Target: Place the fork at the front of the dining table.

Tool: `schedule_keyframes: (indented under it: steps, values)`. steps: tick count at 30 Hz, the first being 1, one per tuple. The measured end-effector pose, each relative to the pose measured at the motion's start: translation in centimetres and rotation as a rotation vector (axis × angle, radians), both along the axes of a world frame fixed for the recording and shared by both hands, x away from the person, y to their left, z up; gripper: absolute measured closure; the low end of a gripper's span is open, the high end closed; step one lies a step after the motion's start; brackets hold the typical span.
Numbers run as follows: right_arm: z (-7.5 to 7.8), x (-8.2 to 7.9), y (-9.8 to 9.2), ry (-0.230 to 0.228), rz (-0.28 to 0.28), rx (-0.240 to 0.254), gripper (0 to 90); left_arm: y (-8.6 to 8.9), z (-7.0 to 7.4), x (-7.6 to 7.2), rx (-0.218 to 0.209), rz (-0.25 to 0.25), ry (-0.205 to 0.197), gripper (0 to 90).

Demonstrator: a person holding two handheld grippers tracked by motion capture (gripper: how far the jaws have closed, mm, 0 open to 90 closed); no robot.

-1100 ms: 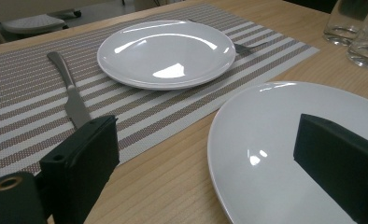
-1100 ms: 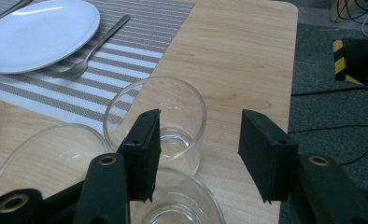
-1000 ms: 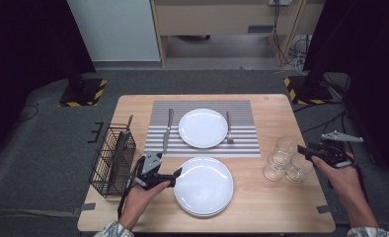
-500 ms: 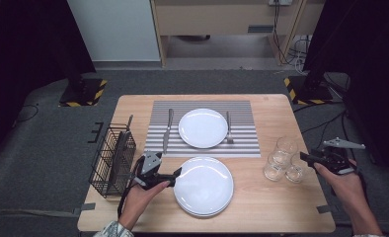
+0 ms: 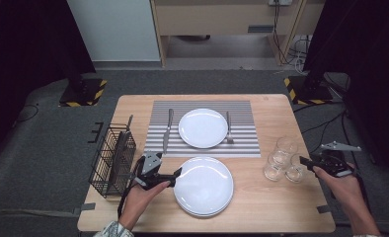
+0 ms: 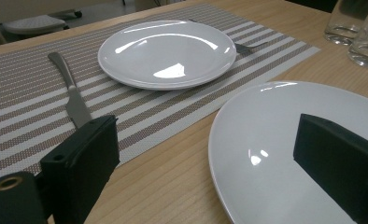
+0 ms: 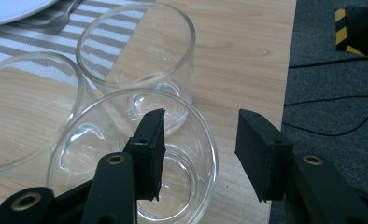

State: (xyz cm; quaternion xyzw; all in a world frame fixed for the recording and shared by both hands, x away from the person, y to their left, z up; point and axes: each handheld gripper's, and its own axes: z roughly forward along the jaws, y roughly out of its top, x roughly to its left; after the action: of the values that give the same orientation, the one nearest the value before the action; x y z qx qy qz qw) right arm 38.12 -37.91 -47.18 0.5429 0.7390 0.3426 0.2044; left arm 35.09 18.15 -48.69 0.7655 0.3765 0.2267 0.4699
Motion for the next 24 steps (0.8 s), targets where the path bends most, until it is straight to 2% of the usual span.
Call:
schedule_keyframes:
  steps: [5,8,15,24]
  values:
    - [-0.61,0.13,0.00,0.027,-0.013,-0.001,59.8,0.03,0.01,0.01,0.000,0.001,-0.001,6.6]
    - [-0.89,0.21,0.13,0.050,-0.007,-0.007,65.1,-0.02,-0.01,0.00,0.002,-0.002,-0.001,6.6]
    - [-1.12,0.26,0.30,0.072,0.011,-0.025,75.5,0.01,0.00,0.00,0.001,-0.001,0.000,6.6]
    - [-0.94,0.20,0.28,0.080,0.013,-0.042,76.9,0.04,0.00,0.01,0.001,0.001,-0.001,6.6]
